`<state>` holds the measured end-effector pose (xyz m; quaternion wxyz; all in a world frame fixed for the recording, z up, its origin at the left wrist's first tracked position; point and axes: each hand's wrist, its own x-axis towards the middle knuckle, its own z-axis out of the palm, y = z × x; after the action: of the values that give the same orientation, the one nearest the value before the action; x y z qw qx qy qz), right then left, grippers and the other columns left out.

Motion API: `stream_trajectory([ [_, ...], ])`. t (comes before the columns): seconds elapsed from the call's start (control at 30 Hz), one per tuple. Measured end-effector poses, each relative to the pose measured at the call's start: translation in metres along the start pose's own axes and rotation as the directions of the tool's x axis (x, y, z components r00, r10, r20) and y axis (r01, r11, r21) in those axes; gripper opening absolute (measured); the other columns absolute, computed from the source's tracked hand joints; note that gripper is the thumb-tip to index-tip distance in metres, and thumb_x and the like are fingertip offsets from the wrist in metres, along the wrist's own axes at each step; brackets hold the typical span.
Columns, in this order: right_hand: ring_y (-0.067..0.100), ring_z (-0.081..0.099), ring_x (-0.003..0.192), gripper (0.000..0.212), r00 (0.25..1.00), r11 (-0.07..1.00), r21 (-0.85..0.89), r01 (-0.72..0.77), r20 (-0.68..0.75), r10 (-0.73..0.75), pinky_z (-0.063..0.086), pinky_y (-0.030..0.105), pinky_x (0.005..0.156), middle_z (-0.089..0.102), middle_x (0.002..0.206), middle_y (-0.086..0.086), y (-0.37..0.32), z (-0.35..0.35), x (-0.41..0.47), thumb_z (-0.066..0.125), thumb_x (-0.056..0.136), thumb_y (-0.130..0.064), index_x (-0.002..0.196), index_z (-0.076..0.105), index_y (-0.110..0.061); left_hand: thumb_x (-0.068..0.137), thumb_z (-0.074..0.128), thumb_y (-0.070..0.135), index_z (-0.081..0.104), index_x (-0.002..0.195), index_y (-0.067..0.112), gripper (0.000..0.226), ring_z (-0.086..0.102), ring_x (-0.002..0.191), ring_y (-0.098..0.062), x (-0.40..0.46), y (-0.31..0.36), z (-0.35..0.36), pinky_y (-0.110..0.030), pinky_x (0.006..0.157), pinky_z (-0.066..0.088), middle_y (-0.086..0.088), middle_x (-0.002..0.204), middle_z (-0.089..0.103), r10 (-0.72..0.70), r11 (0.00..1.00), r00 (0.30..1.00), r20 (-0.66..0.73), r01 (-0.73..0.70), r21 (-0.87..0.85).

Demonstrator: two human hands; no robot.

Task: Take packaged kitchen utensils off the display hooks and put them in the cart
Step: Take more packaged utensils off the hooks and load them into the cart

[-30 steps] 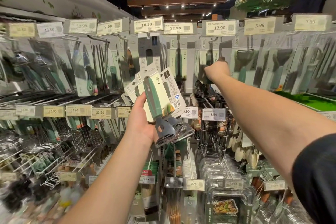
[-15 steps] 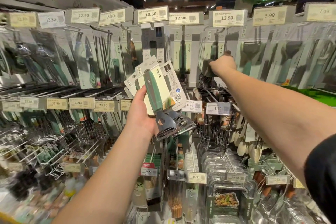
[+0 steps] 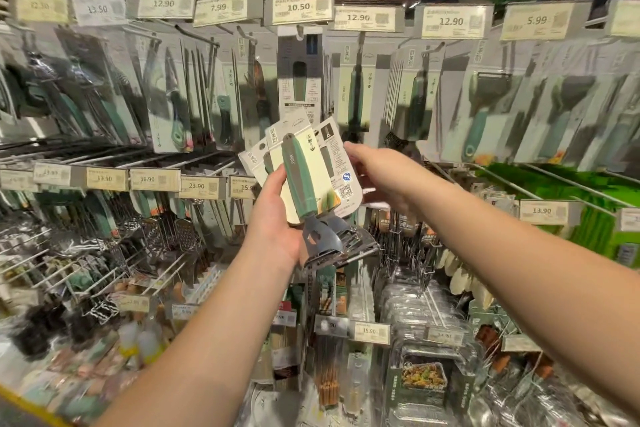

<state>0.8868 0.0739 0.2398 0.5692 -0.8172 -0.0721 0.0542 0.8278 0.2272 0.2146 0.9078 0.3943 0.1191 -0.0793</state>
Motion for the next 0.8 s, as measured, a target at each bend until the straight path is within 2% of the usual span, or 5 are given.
stream_trajectory([
  [0.23, 0.03, 0.068, 0.101, 0.036, 0.995, 0.983, 0.164, -0.087, 0.07, 0.076, 0.052, 0.047, 0.098, 0.075, 0.112, 0.011, 0.001, 0.006, -0.005, 0.057, 0.099, -0.041, 0.12, 0.065, -0.012, 0.093, 0.064, 0.043, 0.072, 0.093, 0.014, 0.03, 0.067, 0.047, -0.025, 0.002, -0.001, 0.003, -0.033, 0.044, 0.056, -0.015, 0.07, 0.073, 0.013, 1.0, 0.999, 0.042, -0.014, 0.011],
  [0.4, 0.025, 0.064, 0.081, 0.016, 0.983, 0.929, 0.331, -0.163, 0.141, 0.122, 0.052, 0.033, 0.066, 0.07, 0.1, 0.016, 0.001, 0.012, -0.008, 0.056, 0.098, -0.014, 0.109, 0.061, -0.003, 0.094, 0.062, 0.041, 0.073, 0.088, 0.017, 0.027, 0.065, 0.043, -0.019, 0.003, -0.003, 0.006, -0.024, 0.04, 0.05, -0.007, 0.06, 0.072, 0.052, 0.998, 0.998, 0.043, -0.053, 0.03],
  [0.5, 0.028, 0.062, 0.088, 0.017, 0.98, 0.902, 0.394, -0.177, 0.154, 0.125, 0.052, 0.035, 0.07, 0.064, 0.104, 0.015, -0.002, 0.014, -0.009, 0.051, 0.097, -0.01, 0.112, 0.056, -0.005, 0.093, 0.064, 0.042, 0.077, 0.078, 0.015, 0.034, 0.066, 0.049, -0.024, 0.003, -0.002, 0.006, -0.033, 0.052, 0.052, -0.011, 0.07, 0.074, 0.041, 0.999, 0.997, 0.069, -0.042, 0.016],
  [0.67, 0.033, 0.068, 0.097, 0.014, 0.988, 0.824, 0.545, -0.155, 0.094, 0.124, 0.055, 0.045, 0.087, 0.07, 0.105, 0.023, -0.011, 0.004, -0.014, 0.04, 0.1, -0.009, 0.102, 0.052, -0.002, 0.097, 0.059, 0.04, 0.068, 0.111, 0.01, 0.034, 0.067, 0.05, -0.027, 0.009, 0.013, 0.0, -0.034, 0.051, 0.056, -0.018, 0.071, 0.072, 0.045, 0.997, 0.995, 0.089, -0.04, -0.06],
  [0.8, 0.036, 0.074, 0.092, 0.038, 0.993, 0.714, 0.69, -0.117, 0.082, 0.084, 0.059, 0.048, 0.077, 0.072, 0.106, 0.029, -0.017, -0.009, -0.014, 0.036, 0.1, -0.009, 0.137, 0.038, -0.003, 0.091, 0.065, 0.045, 0.071, 0.113, 0.013, 0.04, 0.068, 0.055, -0.025, 0.02, 0.026, -0.012, -0.034, 0.058, 0.056, -0.014, 0.084, 0.073, 0.078, 0.996, 0.997, 0.002, -0.077, -0.039],
])
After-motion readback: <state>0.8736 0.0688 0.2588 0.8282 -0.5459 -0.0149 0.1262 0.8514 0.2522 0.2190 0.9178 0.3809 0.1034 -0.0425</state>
